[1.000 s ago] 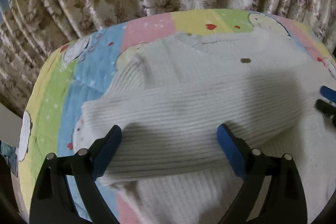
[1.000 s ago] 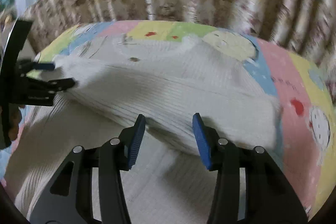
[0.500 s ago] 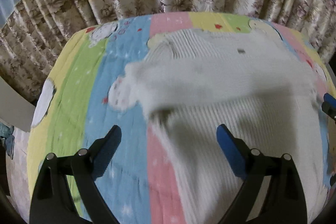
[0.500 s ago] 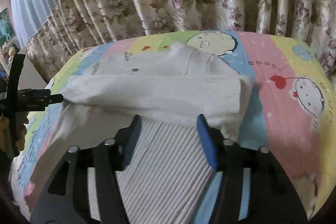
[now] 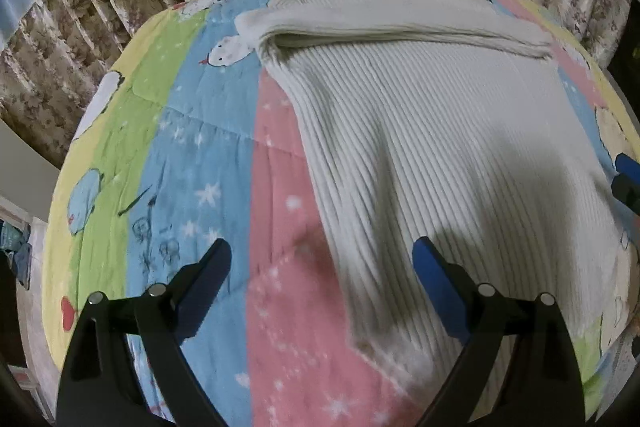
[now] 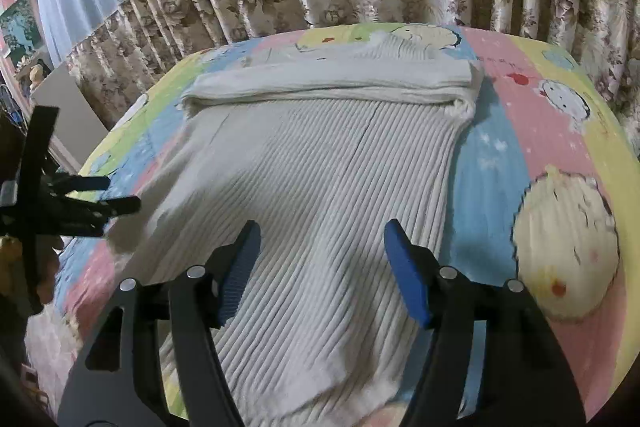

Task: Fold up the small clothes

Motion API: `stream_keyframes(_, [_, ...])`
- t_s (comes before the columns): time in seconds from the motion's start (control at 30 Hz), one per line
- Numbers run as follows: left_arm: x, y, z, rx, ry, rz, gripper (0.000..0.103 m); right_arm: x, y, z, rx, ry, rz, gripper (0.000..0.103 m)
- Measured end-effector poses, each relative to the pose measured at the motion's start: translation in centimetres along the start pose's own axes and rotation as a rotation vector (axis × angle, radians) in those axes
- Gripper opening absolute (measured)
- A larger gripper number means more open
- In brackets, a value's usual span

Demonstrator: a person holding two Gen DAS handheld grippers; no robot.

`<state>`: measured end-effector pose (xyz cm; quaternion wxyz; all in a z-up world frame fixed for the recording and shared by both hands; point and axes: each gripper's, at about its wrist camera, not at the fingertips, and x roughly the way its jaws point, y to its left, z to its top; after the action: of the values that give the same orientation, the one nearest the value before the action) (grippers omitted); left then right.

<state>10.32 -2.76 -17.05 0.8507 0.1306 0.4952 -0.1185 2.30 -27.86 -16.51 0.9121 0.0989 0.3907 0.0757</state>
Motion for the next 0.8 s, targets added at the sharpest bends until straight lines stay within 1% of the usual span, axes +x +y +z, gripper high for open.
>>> stream_keyframes(0.07, [-0.8, -0.7, -0.5, -0.001, -0.017, 0.018, 0.092, -0.5, 0.7, -0.6, -0.008, 0.000, -0.004, 0.067])
stream_keyframes(0.13, [-1.4, -1.1, -0.8, -0.002, -0.028, 0.028, 0.092, -1.0, 1.4, -1.2, -0.023, -0.005, -0.031, 0.069])
stream_keyframes(0.27, [-2.2, -1.8, -1.2, 0.011, -0.041, 0.062, 0.093, -1.5, 2.1, -1.9, -0.016, -0.011, -0.030, 0.081])
stream_keyframes(0.3, [-2.2, -1.9, -1.4, 0.014, -0.040, 0.065, 0.092, -1.5, 2.3, -2.1, -0.013, -0.011, -0.031, 0.083])
stream_keyframes(0.4, [-2.4, -1.9, -1.7, 0.011, -0.036, 0.063, 0.093, -1.9, 2.5, -2.5, -0.002, -0.010, -0.037, 0.092])
stream_keyframes(0.43, [-2.5, -1.8, -1.8, 0.008, -0.034, 0.061, 0.093, -2.1, 2.5, -2.6, 0.003, -0.010, -0.038, 0.098])
stream_keyframes(0.47, [-2.5, -1.7, -1.9, 0.004, -0.033, 0.057, 0.093, -2.2, 2.5, -2.7, 0.007, -0.010, -0.040, 0.100])
stream_keyframes(0.57, [-2.7, -1.8, -2.2, -0.008, -0.031, 0.051, 0.093, -2.4, 2.3, -2.9, 0.024, -0.004, -0.045, 0.100])
stream_keyframes(0.73, [-2.8, -1.1, -2.8, -0.044, -0.037, 0.063, 0.093, -2.4, 1.9, -3.5, 0.046, 0.022, -0.101, 0.100])
stream_keyframes(0.8, [-2.4, -0.2, -3.3, -0.069, -0.024, 0.063, 0.093, -2.9, 1.6, -4.1, 0.055, 0.022, -0.120, 0.100])
